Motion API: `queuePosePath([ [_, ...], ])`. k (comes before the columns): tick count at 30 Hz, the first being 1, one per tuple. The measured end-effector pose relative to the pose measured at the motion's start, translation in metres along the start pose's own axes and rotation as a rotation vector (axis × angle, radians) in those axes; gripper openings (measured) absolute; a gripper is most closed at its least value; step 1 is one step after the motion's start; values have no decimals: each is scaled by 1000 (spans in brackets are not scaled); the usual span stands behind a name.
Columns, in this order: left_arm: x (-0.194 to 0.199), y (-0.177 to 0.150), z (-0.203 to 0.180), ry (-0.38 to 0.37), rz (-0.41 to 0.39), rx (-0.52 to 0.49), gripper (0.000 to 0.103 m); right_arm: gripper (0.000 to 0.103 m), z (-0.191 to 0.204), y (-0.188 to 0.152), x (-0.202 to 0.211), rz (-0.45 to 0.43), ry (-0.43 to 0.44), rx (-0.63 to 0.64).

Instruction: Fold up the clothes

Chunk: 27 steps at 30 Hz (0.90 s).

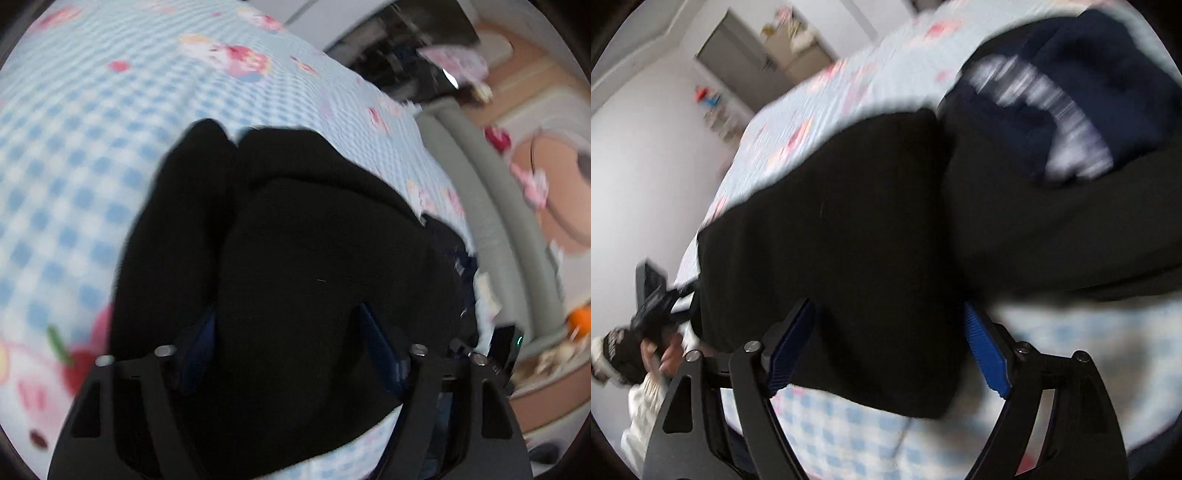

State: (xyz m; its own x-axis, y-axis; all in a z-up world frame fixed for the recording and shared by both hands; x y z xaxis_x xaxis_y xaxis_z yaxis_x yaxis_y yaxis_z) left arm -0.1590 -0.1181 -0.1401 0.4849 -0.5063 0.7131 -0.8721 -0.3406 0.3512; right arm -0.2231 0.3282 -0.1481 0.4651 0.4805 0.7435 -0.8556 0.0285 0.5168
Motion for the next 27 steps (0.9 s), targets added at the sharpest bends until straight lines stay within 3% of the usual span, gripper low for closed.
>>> queuePosePath([
  [1, 1, 2, -6, 22, -14, -19, 20, 49, 8, 5, 2, -23, -6, 33],
  [2, 3, 5, -12, 42, -30, -36, 19, 37, 16, 9, 4, -46, -11, 66],
  [4, 26, 17, -31, 75, -134, -98, 17, 24, 33, 18, 8, -92, -22, 131],
  [6, 49, 30, -46, 45, -213, -117, 17, 22, 48, 29, 13, -141, -35, 190],
  [8, 48, 41, -50, 69, -209, -125, 18, 22, 57, 41, 19, -185, -54, 215],
  [9, 37, 45, -44, 100, -194, -113, 21, 22, 53, 44, 12, -166, -78, 197],
  [11, 6, 49, -26, 165, -154, -98, 27, 28, 36, 43, -15, -107, -131, 146],
  [12, -15, 47, -13, 210, -101, -87, 47, 31, 27, 40, -31, -71, -150, 121],
  [13, -27, 45, -2, 246, -59, -55, 66, 40, 17, 35, -46, -27, -154, 88],
  [15, -18, 42, 14, 217, -71, 20, 67, 42, 8, 27, -54, -2, -122, 26],
  [17, 10, 39, 23, 167, -135, 60, 68, 60, 10, 22, -43, -15, -128, 34],
  [19, 38, 35, 32, 118, -199, 100, 76, 63, 10, 16, -32, -21, -127, 40],
  [20, 48, 32, 40, 110, -204, 128, 78, 72, 10, 13, -27, -24, -129, 36],
  [24, 44, 8, 67, -4, -86, 219, 87, 87, 1, 1, -30, -15, -108, -14],
  [27, 22, -2, 71, 41, -45, 206, 89, 92, -7, -3, -55, 33, -44, -82],
])
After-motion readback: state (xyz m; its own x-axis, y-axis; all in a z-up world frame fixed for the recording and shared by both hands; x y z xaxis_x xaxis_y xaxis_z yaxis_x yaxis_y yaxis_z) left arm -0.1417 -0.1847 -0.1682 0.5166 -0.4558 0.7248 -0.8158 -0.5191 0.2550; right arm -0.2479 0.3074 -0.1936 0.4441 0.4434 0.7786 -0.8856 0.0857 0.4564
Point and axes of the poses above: each gripper's, at about its wrist camera, not at the fingertips, and x roughly against the way its jaws point, z to its left, y to its top, the point moved 5 cm from there along -x, roughly the way its jaws point, and after that the axes turned 7 degrees about x, right-handed, at the moved point
